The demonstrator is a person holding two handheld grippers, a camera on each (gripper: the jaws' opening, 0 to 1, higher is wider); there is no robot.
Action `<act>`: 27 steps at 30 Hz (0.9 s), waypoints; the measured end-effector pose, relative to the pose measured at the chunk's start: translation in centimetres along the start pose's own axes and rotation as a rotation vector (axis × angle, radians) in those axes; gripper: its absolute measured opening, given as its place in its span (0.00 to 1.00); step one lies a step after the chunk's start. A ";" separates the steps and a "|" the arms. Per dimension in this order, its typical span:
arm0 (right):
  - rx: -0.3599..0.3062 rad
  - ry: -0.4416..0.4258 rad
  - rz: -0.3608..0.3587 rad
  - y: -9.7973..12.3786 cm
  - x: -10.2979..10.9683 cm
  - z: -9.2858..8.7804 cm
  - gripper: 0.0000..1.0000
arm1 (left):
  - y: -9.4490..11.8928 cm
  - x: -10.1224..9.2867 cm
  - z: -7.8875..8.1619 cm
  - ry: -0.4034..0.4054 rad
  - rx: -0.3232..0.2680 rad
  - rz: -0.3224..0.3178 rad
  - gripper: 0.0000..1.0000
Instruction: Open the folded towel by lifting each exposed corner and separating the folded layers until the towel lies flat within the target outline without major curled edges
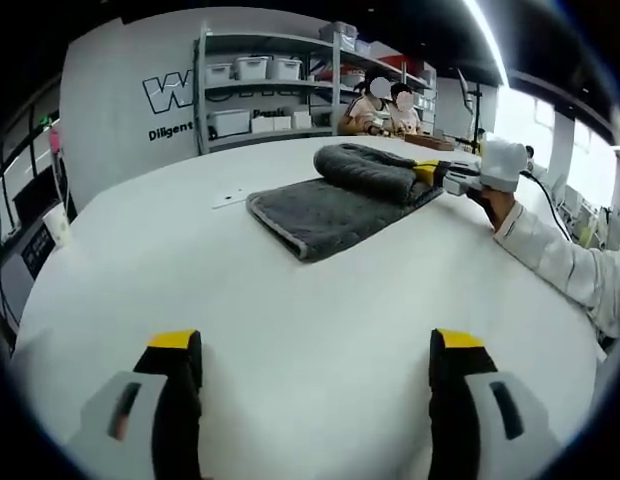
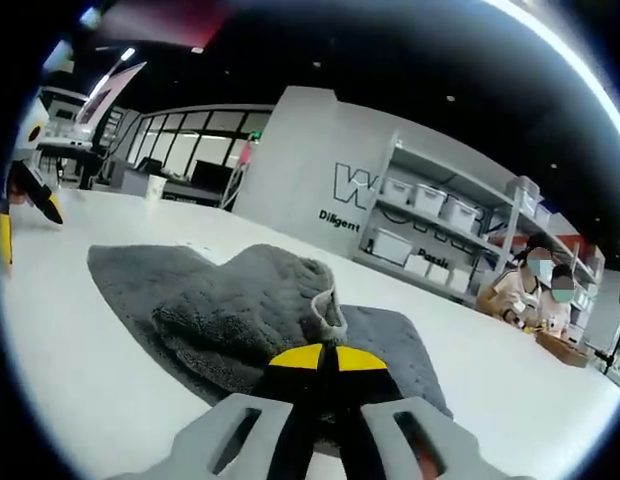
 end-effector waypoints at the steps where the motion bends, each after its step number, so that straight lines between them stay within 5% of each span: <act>1: 0.000 -0.001 -0.002 0.0 -0.1 0.0 0.00 | 0.0 0.0 0.0 0.000 0.000 0.000 0.93; 27: 0.001 -0.023 -0.074 1.3 -2.4 -0.7 0.00 | 0.1 0.2 -0.1 0.004 0.004 0.002 0.93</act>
Point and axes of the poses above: the point that each gripper's makers call its tool centre point, and the gripper's own axes: y roughly backward along the fingers, x roughly to its left, z roughly out of its top, the point moved 4 cm from there along y, roughly backward along the fingers, and after that the axes turned 7 degrees about z, right-handed, at the moved point
